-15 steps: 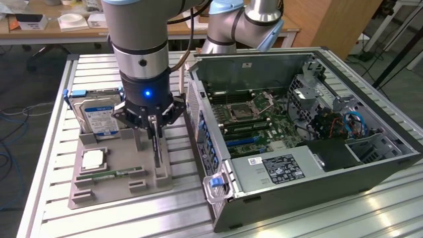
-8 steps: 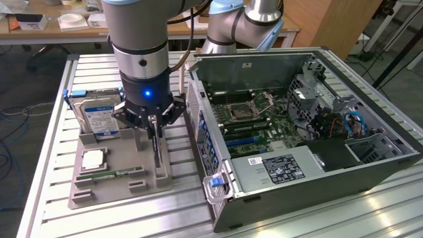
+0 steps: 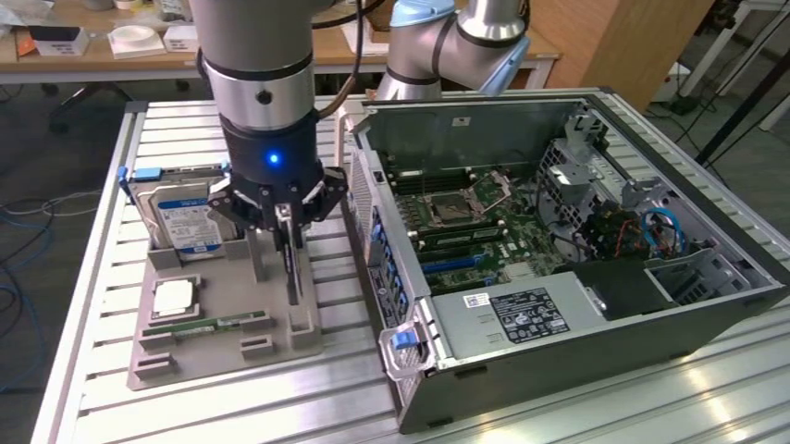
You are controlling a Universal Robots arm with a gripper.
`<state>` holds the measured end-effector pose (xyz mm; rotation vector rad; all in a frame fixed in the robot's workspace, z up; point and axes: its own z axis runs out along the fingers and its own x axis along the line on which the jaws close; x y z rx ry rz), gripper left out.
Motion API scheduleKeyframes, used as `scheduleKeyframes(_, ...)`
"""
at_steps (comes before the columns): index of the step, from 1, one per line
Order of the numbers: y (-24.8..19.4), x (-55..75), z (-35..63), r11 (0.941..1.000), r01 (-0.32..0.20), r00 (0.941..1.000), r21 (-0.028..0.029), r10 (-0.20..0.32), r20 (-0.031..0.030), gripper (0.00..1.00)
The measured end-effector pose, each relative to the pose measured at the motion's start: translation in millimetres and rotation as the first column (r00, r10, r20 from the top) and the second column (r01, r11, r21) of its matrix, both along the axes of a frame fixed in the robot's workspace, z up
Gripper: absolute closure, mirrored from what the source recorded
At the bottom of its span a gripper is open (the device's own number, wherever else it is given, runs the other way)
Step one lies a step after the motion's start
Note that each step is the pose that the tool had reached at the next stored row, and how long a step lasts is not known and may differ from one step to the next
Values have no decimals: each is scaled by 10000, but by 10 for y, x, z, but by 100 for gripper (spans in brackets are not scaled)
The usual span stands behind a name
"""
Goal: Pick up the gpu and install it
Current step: 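Pick up the gpu and move the gpu toward the slot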
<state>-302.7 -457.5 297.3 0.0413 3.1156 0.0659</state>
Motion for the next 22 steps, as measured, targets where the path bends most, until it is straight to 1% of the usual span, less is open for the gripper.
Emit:
scheduleKeyframes(21, 0, 0, 557, 10000, 0, 10000, 0, 0, 0, 74)
scheduleKeyframes(22, 0, 0, 603, 10000, 0, 10000, 0, 0, 0, 74)
